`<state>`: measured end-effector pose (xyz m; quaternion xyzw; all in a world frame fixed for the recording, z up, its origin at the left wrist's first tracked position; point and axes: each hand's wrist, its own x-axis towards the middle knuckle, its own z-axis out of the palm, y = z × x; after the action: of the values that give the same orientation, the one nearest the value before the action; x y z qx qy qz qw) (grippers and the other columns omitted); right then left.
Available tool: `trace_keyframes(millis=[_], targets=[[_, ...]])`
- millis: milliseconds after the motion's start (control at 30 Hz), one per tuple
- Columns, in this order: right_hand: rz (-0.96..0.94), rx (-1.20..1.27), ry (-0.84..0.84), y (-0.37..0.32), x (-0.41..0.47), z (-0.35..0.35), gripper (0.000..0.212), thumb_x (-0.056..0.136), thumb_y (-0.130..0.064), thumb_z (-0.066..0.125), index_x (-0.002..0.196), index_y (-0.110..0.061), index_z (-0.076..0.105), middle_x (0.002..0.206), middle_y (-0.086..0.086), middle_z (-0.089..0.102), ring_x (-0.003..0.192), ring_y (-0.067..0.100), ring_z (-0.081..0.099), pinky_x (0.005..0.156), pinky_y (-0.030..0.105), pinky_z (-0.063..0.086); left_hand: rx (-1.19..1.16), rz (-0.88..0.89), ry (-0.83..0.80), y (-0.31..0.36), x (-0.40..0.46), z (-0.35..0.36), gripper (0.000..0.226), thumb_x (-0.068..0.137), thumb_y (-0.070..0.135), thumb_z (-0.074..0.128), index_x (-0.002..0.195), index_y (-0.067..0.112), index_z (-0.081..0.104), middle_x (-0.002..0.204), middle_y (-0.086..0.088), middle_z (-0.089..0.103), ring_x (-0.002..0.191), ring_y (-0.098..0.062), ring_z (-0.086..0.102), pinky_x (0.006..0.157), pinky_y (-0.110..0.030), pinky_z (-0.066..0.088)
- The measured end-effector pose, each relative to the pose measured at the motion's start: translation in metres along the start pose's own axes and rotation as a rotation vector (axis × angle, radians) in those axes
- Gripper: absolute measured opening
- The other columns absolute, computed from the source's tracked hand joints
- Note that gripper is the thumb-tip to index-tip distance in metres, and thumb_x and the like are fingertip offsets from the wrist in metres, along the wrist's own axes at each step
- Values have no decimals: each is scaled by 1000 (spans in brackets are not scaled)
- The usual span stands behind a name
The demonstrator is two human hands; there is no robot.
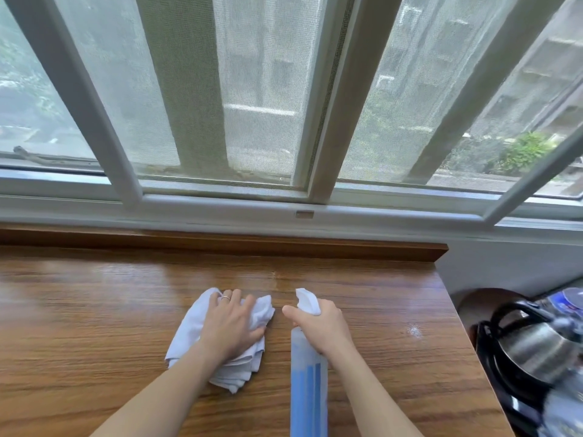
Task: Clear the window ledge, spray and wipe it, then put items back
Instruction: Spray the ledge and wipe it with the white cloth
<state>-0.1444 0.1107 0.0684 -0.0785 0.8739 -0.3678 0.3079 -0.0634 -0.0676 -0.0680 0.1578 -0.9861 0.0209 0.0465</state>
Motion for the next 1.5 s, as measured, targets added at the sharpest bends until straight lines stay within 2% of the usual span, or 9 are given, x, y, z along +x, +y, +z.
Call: trace_keyframes(millis=[167, 300, 433, 667, 967, 1067, 1167, 1300, 1500], targets=[[-4, 14, -12, 2, 2, -1, 44, 80, -52, 69, 90, -9, 69, 90, 4, 75, 79, 16, 66, 66, 30, 45, -5, -20, 71, 0, 16, 6, 47, 77, 65, 52, 89, 21, 60, 83, -7, 58, 77, -32, 57, 74, -46, 41], [-19, 27, -34, 2, 4, -1, 40, 80, -52, 69, 85, -12, 69, 86, 2, 74, 82, 19, 68, 67, 30, 46, -6, -83, 50, 4, 41, 7, 49, 81, 66, 42, 92, 23, 62, 85, -9, 59, 79, -33, 59, 76, -48, 39], [-9, 57, -51, 1, 9, -6, 34, 79, -48, 69, 68, -21, 51, 65, -9, 53, 60, 12, 47, 59, 30, 35, 6, -125, 21, 10, 68, 9, 45, 82, 63, 47, 91, 21, 62, 84, -10, 58, 78, -33, 57, 76, -49, 39], [-34, 85, -86, 1, 16, -9, 39, 80, -46, 69, 63, -23, 42, 61, -10, 45, 58, 10, 38, 58, 28, 30, -2, -107, 30, 14, 103, 12, 42, 81, 56, 66, 96, 18, 65, 87, -14, 61, 81, -37, 58, 71, -48, 44], [-32, 96, -81, 3, 22, -10, 36, 79, -46, 71, 62, -25, 46, 60, -12, 48, 58, 8, 42, 57, 27, 33, -4, -123, -3, 20, 107, 9, 43, 80, 57, 66, 97, 17, 65, 85, -14, 62, 80, -36, 57, 72, -46, 41], [-15, 106, -72, 1, 25, -13, 30, 79, -45, 72, 73, -17, 61, 67, -8, 57, 64, 9, 49, 60, 28, 37, -18, -95, -12, 22, 95, 8, 44, 79, 58, 63, 96, 18, 66, 84, -13, 62, 79, -35, 58, 70, -44, 41], [-15, 123, -51, -6, 30, -16, 40, 74, -50, 73, 87, -11, 71, 78, 0, 71, 71, 11, 57, 64, 29, 42, -48, -63, -13, 28, 71, 6, 45, 80, 61, 49, 91, 19, 62, 83, -11, 61, 76, -33, 58, 70, -43, 42], [-3, 93, -25, -10, 37, -16, 32, 80, -46, 72, 85, -14, 71, 78, -3, 68, 72, 12, 58, 64, 30, 43, -58, 12, 29, 34, 37, 5, 44, 76, 60, 49, 87, 19, 60, 79, -8, 57, 72, -31, 56, 67, -40, 41], [-22, 64, -21, -5, 44, -16, 37, 81, -47, 70, 87, -11, 73, 90, 6, 74, 76, 15, 63, 65, 30, 44, -51, 47, 108, 31, 42, 10, 46, 82, 61, 45, 89, 18, 62, 81, -9, 57, 72, -31, 57, 68, -42, 43]])
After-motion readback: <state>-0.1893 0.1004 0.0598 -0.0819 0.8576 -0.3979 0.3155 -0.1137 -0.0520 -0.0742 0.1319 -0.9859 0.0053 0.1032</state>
